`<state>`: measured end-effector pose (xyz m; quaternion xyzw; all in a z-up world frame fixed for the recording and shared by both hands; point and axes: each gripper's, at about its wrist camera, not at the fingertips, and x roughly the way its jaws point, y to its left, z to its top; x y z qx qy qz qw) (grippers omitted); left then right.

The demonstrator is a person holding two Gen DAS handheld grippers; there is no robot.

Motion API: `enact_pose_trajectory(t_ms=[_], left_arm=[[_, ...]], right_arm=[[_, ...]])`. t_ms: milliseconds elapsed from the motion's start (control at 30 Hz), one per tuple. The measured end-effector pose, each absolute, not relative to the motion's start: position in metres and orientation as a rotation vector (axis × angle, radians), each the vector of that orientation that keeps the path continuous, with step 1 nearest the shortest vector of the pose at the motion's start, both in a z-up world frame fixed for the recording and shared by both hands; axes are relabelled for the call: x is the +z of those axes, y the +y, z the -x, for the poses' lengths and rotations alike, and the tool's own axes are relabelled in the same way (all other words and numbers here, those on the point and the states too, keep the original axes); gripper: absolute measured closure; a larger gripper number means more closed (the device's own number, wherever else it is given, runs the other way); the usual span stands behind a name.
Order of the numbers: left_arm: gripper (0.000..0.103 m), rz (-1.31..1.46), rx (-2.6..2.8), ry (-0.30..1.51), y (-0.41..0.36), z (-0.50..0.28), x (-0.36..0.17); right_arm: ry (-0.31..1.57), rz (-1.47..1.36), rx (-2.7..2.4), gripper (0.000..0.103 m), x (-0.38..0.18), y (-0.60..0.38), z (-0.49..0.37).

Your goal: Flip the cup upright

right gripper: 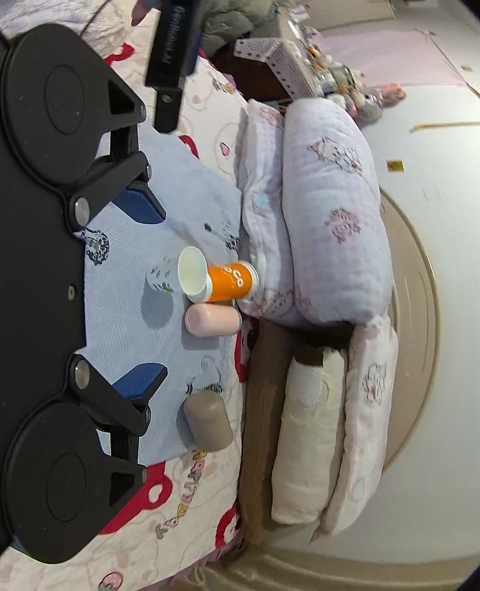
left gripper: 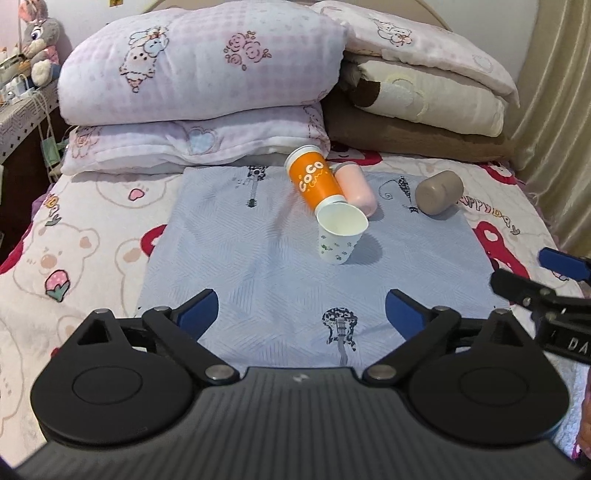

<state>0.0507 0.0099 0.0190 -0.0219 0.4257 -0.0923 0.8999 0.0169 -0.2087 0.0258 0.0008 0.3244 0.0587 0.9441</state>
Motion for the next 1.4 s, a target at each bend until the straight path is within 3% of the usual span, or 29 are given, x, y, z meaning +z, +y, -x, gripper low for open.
enact_pose_trajectory(t_ms=[67, 200, 1400], left_arm=[[0.003, 0.034, -0.177, 0.889, 0.009, -0.049, 0.020], [0.003, 0.025, -0.142, 0.912, 0.010, -0.049, 0.021], [0.003, -0.007, -0.086, 0.953, 0.006, -0.048, 0.023]], right_arm=[[0.665, 0.002, 0.086, 0.006, 0.029, -0.210, -0.015], [0.654, 0.017, 0.011, 0.003, 0.033, -0.211, -0.011], [0.727, -0.042, -0.067, 0.003, 0.043, -0.225, -0.002]])
